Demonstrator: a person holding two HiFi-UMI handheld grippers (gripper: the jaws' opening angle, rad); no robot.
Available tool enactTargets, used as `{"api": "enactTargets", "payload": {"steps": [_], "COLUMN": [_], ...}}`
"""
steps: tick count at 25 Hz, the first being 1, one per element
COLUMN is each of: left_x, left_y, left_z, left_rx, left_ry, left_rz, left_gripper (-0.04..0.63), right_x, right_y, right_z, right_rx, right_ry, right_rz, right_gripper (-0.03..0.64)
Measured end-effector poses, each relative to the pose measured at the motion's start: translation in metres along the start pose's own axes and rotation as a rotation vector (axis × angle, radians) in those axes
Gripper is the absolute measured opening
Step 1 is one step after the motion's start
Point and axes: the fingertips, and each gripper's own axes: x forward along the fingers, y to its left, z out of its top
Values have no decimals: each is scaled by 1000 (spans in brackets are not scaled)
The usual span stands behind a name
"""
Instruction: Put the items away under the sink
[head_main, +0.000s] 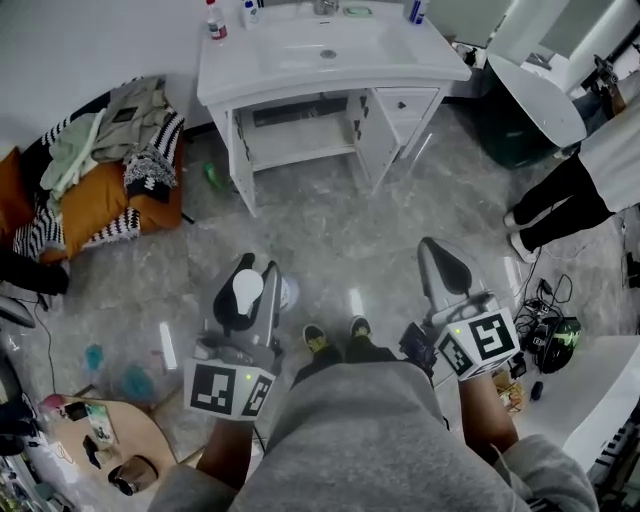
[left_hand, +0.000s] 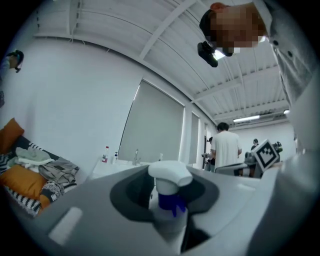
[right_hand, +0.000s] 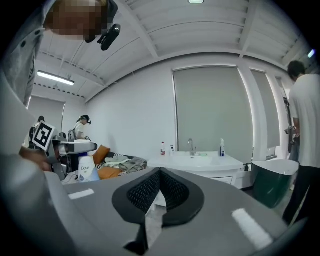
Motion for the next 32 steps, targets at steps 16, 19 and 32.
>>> {"api": "enactTargets", "payload": {"steps": [16, 19, 32], "left_x": [-9, -9, -1], "left_y": [18, 19, 32], "left_z": [6, 7, 10], "left_rx": [-9, -11, -5], "left_ry": [-17, -23, -30], "left_rz": [-9, -12, -4], "left_gripper": [121, 122, 121], "right_x": [15, 18, 42], "right_y": [24, 29, 28], "right_z": [5, 5, 9], "right_rx": [13, 10, 1], "right_ry": [-6, -14, -24], "right_rz": [15, 30, 55], "right_gripper": [-6, -6, -6]}}
